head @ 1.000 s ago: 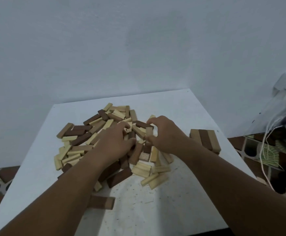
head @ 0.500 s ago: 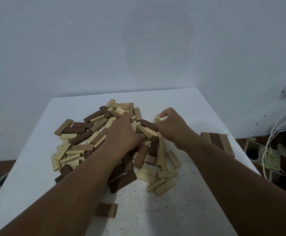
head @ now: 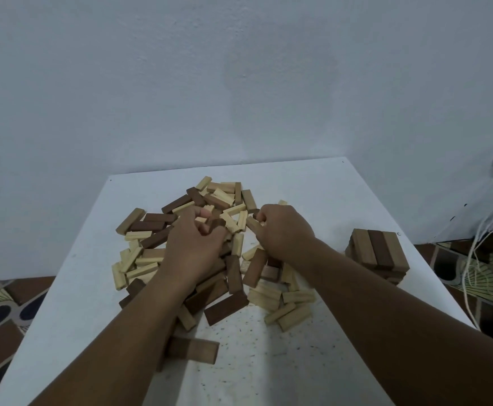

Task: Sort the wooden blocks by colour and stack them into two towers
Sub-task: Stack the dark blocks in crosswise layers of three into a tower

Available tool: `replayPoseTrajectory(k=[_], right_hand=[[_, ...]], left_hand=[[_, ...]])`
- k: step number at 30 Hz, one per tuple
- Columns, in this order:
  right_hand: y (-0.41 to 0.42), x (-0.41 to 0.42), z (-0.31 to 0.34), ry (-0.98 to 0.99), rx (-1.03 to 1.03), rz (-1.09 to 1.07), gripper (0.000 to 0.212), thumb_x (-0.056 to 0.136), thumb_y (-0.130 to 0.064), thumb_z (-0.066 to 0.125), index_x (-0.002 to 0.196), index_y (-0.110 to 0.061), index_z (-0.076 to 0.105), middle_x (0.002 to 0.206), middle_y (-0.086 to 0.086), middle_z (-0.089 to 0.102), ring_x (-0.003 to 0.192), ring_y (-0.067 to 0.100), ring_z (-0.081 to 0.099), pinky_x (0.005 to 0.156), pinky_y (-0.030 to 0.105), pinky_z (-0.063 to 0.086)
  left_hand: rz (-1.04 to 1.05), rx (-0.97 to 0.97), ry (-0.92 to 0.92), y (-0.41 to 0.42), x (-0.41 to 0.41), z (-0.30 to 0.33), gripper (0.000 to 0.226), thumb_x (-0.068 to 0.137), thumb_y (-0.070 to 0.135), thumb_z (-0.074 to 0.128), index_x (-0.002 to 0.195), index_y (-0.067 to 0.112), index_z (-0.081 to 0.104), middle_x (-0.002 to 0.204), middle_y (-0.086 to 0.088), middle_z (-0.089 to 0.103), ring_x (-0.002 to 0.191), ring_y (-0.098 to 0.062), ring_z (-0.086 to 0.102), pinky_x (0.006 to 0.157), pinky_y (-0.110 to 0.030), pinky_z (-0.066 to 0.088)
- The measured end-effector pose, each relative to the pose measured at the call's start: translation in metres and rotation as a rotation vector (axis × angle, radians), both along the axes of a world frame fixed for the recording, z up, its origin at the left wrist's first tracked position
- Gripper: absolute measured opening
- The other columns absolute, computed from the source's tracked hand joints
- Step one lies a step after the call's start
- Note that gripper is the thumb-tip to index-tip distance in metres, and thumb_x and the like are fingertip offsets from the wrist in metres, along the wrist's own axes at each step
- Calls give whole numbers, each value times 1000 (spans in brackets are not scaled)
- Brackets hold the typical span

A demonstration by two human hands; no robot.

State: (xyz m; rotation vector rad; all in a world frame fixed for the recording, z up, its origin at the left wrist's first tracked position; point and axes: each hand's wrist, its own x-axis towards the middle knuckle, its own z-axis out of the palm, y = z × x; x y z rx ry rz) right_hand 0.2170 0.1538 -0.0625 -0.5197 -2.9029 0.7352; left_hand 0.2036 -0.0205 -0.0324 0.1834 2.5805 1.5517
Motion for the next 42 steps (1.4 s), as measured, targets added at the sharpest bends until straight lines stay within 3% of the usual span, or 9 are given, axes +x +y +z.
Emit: replayPoseTrajectory(k=[5,10,14,21,25,29,36,39,42], right_hand=[[0,52,25,214,-139,-15,24,92,-48,58,87,-26,65,78,-9,66,74,10,63,68,30,54],[2,141,32,143,-101,3,37,93,-62,49,93,-29,66,78,-12,67,70,1,62,70,25,55],[20,197,16,54,-132,-104,33,89,-63,54,89,-32,65,75,-13,67,70,0,62,72,25,56],[40,234,7,-68,-104,-149,21,90,-45,61,107,-34,54,96,-14,58,83,1,55,79,16,46],[50,239,9,-57,-186,-153,43,84,-11,65,112,-28,37,106,-8,43,85,2,45,66,11,36],[52,235,3,53,-210,-173,33,90,-21,64,113,-29,42,117,-5,47,89,8,52,72,15,44],[65,235,-13,29,-71,-142,20,93,-36,63,110,-26,69,118,-9,63,99,6,55,97,23,45],[63,235,-13,40,-80,-112,21,96,-30,60,113,-23,70,113,-6,67,89,6,57,93,22,47],[59,234,-16,59,-84,-72,21,94,-31,63,111,-24,72,108,-6,68,83,4,57,86,16,44]], left_hand=[[-65,26,40,1,33,1,18,88,20,63,100,33,59,91,-3,64,70,-7,59,55,-15,42],[-189,74,50,17,78,1,15,85,18,67,92,30,61,83,-1,62,58,0,50,49,-11,41],[-290,4,133,40,107,-9,16,82,23,70,91,31,59,76,4,61,73,-3,55,61,-14,46],[-409,-173,203,70,144,-29,11,81,26,74,83,26,64,67,6,61,63,-3,56,57,-18,47],[-435,-284,272,77,151,-34,15,82,32,75,80,22,63,69,8,61,64,-2,55,56,-16,43],[-461,-302,302,80,148,-39,19,86,32,72,74,19,67,73,9,64,72,-9,58,64,-22,43],[-606,-292,289,68,138,-31,32,80,-5,64,103,15,74,96,3,65,85,-8,59,83,-24,49],[-688,-294,318,67,134,-33,41,77,-6,67,110,18,73,106,5,68,79,1,52,74,-3,39],[-729,-321,328,71,132,-35,43,77,4,76,116,21,71,112,7,69,77,2,49,77,-7,35]])
